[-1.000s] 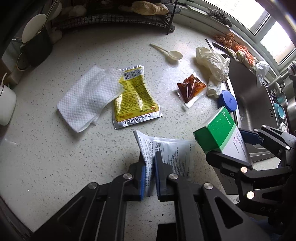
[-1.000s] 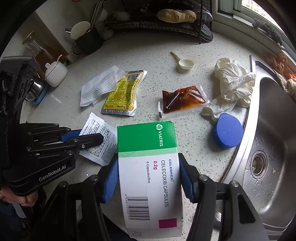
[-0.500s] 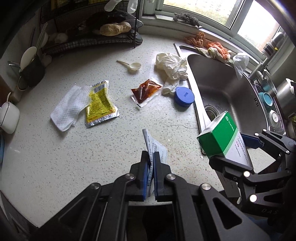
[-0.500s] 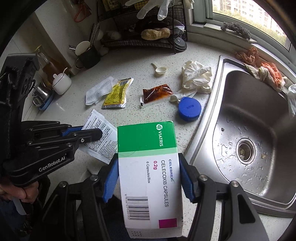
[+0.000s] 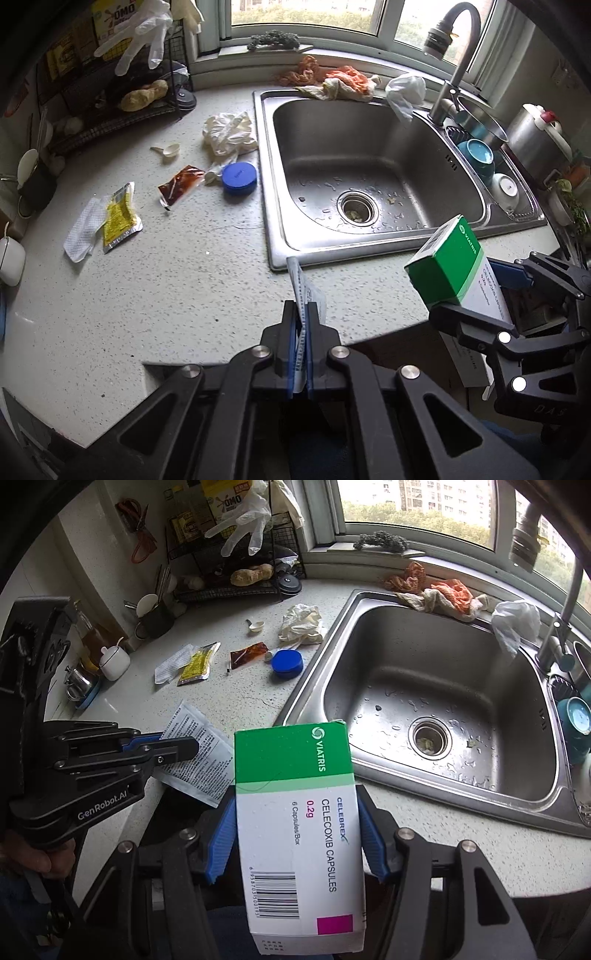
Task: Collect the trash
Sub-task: 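Carry the leaflet and box down from the counter to the red bin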
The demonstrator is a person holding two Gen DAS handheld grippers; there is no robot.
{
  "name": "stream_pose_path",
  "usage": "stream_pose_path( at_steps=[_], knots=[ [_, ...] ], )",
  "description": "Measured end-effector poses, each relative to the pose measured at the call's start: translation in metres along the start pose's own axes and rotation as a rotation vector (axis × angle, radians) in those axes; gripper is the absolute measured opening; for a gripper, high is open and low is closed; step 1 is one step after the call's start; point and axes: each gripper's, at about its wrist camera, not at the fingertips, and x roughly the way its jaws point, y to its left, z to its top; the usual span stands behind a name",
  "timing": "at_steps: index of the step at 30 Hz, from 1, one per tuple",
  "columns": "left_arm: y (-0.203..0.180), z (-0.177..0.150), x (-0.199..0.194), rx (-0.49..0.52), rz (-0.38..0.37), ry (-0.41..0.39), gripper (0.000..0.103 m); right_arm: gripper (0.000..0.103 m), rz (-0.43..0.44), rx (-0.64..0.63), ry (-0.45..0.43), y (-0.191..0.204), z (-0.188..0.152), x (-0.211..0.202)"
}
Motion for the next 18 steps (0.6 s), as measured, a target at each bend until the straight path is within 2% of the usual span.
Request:
stream_pose_path(
  at_steps=[11,18],
  knots=[
    [-0.094,-0.055,0.013,0.058,-0.025,0.035,0.003,0.057,-0.046,0.082,0.008,-0.045,-0.075,-0.042],
    [-0.139,-0.088,0.039,0.072,-0.041,0.079,0.003,0.057,-0.067,0.132,0.055,-0.072,-0.12,-0.045]
  ],
)
